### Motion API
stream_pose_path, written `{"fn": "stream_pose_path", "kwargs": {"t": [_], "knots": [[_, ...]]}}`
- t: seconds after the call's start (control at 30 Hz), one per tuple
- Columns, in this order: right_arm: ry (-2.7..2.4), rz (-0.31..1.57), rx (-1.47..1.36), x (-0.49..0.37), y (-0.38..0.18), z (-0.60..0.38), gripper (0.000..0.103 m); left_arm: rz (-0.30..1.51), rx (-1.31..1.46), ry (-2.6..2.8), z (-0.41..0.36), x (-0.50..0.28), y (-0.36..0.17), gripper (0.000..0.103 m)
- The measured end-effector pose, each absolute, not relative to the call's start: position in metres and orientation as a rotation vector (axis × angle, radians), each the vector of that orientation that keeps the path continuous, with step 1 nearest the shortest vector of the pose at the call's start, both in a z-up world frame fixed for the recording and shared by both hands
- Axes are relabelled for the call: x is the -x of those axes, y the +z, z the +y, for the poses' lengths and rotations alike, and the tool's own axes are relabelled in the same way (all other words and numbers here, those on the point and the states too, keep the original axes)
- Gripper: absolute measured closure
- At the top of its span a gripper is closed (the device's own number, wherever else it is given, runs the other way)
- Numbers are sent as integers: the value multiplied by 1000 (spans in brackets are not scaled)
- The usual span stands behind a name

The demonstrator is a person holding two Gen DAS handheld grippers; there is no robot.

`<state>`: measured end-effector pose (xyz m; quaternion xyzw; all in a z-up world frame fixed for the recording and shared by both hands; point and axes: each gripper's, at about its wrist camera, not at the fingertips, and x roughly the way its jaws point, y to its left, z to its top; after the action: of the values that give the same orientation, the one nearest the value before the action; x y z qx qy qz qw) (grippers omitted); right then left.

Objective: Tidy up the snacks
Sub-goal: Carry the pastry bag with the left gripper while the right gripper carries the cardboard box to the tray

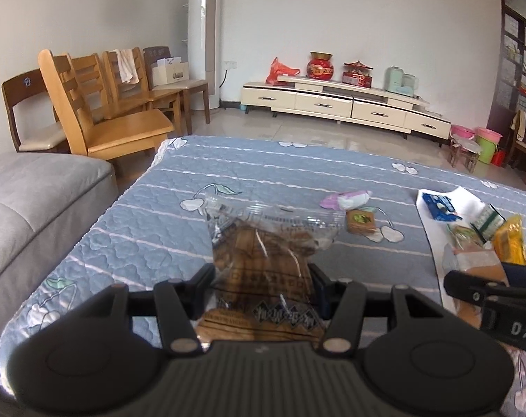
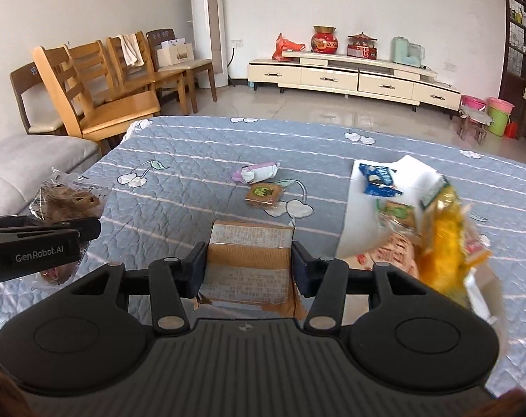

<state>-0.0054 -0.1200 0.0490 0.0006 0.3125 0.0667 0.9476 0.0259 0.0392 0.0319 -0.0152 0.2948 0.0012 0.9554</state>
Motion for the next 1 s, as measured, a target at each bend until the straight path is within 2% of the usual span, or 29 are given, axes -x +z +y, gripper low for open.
{"fn": "stream_pose_path", "kwargs": {"t": [0.23,1.0], "knots": [[131,621,-7,42,55,-135,41,583,28,-9,33,-9,39,47],[104,551,-23,81,67,-174,41,536,21,-73,9,18,54,47]]}}
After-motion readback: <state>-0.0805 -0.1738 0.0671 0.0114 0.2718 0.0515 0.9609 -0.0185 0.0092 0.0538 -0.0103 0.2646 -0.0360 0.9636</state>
